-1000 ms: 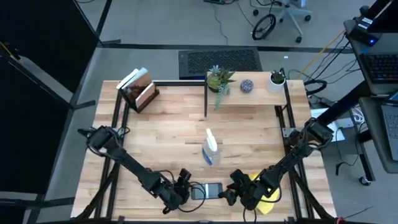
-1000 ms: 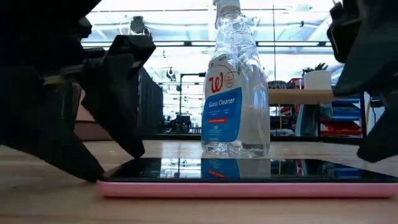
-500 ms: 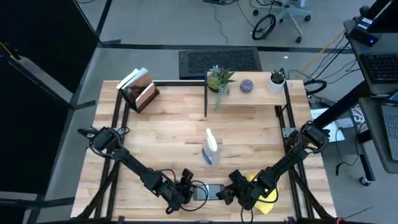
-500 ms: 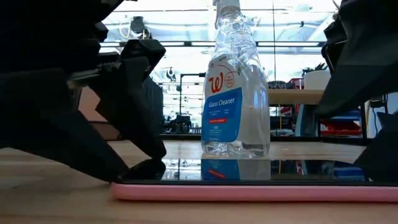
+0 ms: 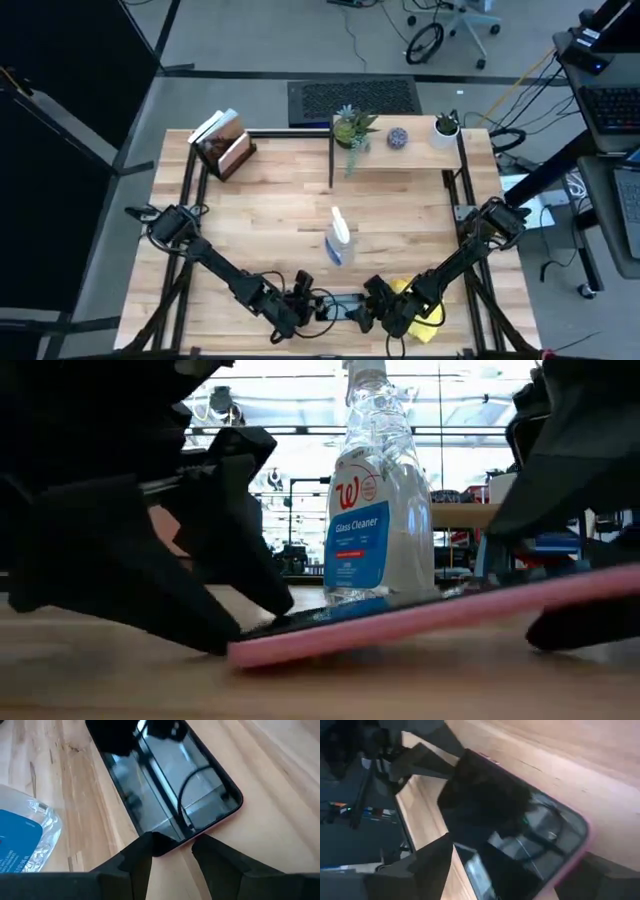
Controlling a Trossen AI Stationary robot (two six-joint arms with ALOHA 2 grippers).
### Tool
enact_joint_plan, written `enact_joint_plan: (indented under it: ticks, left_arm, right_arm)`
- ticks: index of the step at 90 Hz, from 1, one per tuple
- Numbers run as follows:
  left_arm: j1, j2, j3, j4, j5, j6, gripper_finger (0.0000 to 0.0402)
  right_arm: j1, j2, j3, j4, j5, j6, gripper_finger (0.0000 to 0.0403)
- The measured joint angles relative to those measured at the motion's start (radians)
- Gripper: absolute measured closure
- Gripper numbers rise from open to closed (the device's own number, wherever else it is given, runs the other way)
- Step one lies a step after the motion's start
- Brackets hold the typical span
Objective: Apply microfiber cloth
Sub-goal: Spray the back of the cellphone using the glass cleaner spray
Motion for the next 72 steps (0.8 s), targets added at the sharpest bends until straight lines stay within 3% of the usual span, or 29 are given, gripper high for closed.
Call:
enact_joint_plan:
  ticks: [18,49,61,72]
  left_arm:
    - [0.002,0.001,0.000,0.009,-0.004,0.000,0.0258]
    - [-0.022,-0.097,0.023,-0.039,-0.031,-0.003,0.0259]
    - [-0.037,-0.168,0.023,-0.062,-0.038,-0.019,0.0259]
    - [-0.045,-0.249,0.027,-0.062,-0.038,-0.169,0.0259]
  right_arm:
    - [-0.004,0.000,0.000,-0.002,0.009,-0.078,0.0207]
    - [0.028,-0.019,0.000,-0.003,0.003,-0.270,0.0383]
    - [0.037,-0.054,0.000,-0.012,0.003,-0.369,0.0389]
    - [0.044,-0.080,0.000,-0.018,0.006,-0.468,0.0391]
